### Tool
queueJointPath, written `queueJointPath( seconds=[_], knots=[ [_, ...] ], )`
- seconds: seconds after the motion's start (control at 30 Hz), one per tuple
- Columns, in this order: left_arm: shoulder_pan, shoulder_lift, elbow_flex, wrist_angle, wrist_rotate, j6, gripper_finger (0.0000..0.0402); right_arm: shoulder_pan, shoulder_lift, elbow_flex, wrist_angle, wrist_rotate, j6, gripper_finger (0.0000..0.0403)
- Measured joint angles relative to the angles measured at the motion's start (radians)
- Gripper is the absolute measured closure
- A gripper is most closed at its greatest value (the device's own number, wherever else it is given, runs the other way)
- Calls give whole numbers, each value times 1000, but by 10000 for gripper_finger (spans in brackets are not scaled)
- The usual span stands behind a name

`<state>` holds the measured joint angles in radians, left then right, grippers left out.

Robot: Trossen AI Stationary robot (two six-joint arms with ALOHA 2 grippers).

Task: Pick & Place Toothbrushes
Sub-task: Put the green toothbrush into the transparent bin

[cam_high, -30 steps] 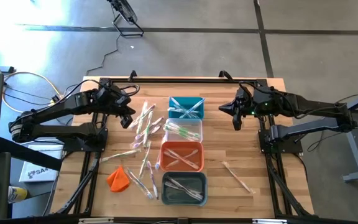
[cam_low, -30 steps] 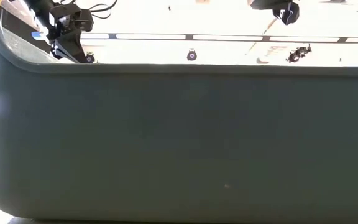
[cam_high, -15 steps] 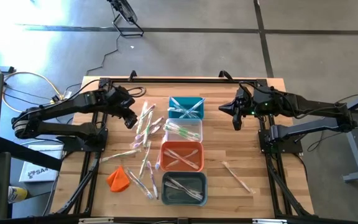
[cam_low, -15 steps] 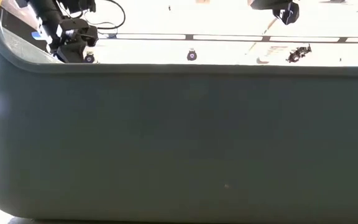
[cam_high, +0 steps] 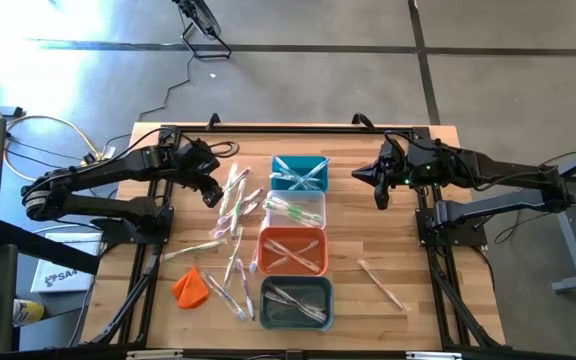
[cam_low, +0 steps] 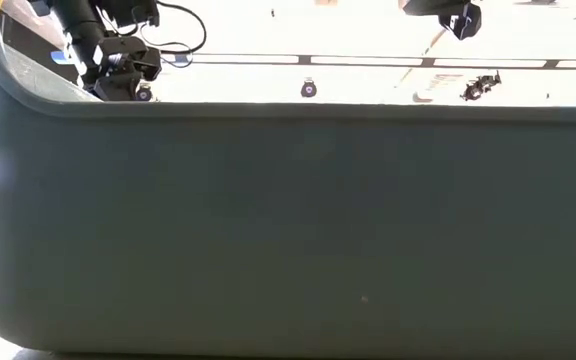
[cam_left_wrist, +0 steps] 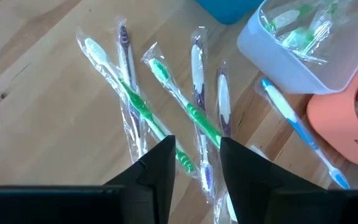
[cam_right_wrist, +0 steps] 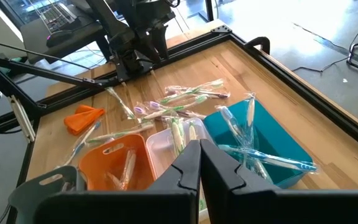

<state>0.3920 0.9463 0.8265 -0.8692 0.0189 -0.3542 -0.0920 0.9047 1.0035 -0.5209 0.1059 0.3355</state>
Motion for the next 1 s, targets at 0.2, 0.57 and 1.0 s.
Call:
queueJointPath(
  seconds=[0.2, 0.57, 1.0],
  knots=[
    [0, 0, 0, 0, 0, 6, 277, 0, 0, 0, 0, 0, 0, 401],
    [0, 0, 0, -2, 67, -67, 277, 0, 0, 0, 0, 0, 0, 401],
    [0, 0, 0, -37, 82, -126, 277, 0, 0, 0, 0, 0, 0, 401]
  ],
)
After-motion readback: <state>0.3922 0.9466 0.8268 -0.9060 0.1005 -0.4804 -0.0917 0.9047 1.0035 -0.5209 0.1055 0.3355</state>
